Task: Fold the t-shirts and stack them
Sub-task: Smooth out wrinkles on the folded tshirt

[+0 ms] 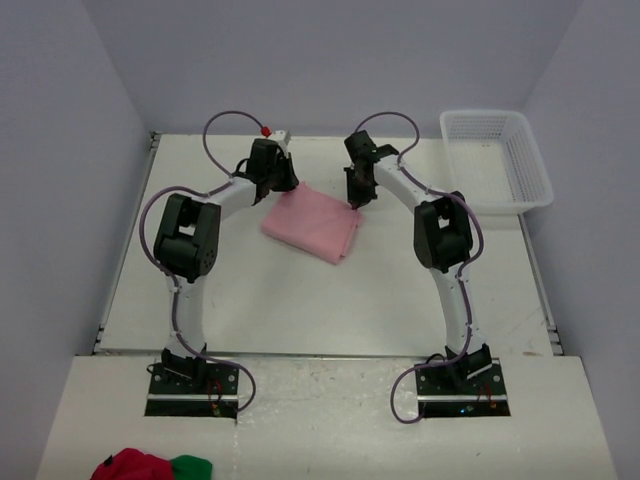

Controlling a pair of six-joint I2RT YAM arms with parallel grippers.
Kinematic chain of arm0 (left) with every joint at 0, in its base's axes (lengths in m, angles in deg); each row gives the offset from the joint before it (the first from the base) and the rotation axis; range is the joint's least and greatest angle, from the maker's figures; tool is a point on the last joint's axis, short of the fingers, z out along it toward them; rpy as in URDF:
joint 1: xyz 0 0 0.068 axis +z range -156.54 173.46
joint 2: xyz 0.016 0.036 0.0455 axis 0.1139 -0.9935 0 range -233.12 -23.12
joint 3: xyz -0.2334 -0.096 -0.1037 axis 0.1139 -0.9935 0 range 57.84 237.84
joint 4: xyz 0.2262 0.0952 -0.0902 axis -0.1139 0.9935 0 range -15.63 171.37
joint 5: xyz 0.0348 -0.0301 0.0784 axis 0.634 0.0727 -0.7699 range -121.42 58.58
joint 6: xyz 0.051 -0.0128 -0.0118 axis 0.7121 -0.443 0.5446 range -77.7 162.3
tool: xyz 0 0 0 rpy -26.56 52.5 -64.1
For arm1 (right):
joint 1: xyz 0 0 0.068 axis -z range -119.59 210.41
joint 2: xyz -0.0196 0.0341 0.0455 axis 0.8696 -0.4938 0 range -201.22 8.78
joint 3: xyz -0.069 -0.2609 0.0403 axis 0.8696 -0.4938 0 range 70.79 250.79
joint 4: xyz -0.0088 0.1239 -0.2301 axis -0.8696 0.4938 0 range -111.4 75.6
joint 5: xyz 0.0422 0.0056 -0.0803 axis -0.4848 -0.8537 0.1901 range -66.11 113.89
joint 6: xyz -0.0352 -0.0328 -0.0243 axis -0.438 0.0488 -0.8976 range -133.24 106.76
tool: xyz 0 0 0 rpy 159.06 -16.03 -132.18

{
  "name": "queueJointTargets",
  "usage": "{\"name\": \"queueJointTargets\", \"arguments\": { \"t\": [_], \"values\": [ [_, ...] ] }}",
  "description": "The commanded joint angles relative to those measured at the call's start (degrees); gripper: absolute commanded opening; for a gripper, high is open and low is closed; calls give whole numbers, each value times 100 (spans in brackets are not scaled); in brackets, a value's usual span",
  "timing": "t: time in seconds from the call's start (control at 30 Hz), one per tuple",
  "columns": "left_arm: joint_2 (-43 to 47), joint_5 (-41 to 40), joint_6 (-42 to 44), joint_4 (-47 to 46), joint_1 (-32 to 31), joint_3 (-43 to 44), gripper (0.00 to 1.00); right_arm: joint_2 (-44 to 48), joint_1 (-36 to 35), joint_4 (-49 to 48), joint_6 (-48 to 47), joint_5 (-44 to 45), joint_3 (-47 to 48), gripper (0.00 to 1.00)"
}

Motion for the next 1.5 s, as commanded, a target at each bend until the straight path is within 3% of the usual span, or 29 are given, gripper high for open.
{"name": "queueJointTargets", "arguments": {
  "t": [0.0, 0.47, 0.53, 0.57, 0.73, 0.83, 0.87, 0.93, 1.23, 1.47],
  "values": [
    [-248, 253, 260, -149, 38, 514, 15, -134, 124, 180, 71, -69, 259, 0],
    [-933, 579, 489, -52, 125, 1270, 21, 314, 177, 84, 309, 195, -461, 0],
    [-1047, 683, 471, -34, 169, 1358, 30, 366, 177, 66, 300, 222, -557, 0],
    [-1109, 623, 454, -43, 178, 1367, 41, 375, 177, 31, 300, 204, -584, 0],
    [-1311, 614, 410, -52, 284, 1543, 51, 419, 169, 31, 291, 222, -646, 0],
    [-1242, 465, 418, -96, 328, 1499, 70, 445, 177, 22, 274, 222, -663, 0],
    [-1172, 386, 436, -96, 336, 1447, 84, 454, 177, 14, 239, 231, -655, 0],
    [-821, 131, 436, -288, 328, 1088, 100, 463, 177, -39, 195, 239, -655, 0],
    [1367, -757, 295, -1054, 328, -566, 100, 551, 177, -48, -16, 651, -312, 2],
    [2326, -381, 295, -808, 284, -830, 100, 753, 169, 312, -219, 1091, 399, 26]
  ]
}}
